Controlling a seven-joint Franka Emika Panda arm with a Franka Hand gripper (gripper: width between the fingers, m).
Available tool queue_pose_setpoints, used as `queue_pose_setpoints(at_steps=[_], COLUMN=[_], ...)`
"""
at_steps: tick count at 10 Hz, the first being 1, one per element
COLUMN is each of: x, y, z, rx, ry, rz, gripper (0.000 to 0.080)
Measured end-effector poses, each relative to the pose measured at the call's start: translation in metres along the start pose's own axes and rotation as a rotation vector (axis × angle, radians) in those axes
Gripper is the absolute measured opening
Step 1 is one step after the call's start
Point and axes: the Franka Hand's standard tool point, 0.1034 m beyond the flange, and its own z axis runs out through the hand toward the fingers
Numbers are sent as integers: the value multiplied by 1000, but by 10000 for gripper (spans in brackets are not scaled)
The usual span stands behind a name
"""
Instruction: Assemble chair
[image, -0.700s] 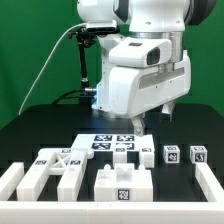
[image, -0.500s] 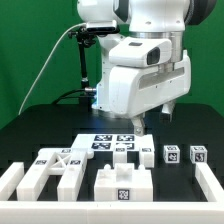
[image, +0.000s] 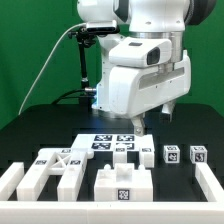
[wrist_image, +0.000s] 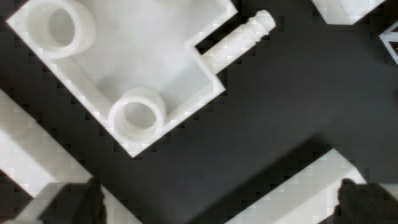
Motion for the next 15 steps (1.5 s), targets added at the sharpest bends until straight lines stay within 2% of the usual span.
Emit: queue_pose_setpoints(at_steps=[5, 7, 8, 9, 10, 15], x=[-3, -27, -37, -45, -45, -42], y=[3, 26, 34, 48, 56, 53], z=[0, 2, 8, 13, 12, 16], rx=[0, -15, -2, 18, 34, 47], ry=[-1, -9, -10, -2, 24, 26], rz=[16, 110, 212, 312, 366, 691], gripper=[650, 650, 650, 650, 650, 650])
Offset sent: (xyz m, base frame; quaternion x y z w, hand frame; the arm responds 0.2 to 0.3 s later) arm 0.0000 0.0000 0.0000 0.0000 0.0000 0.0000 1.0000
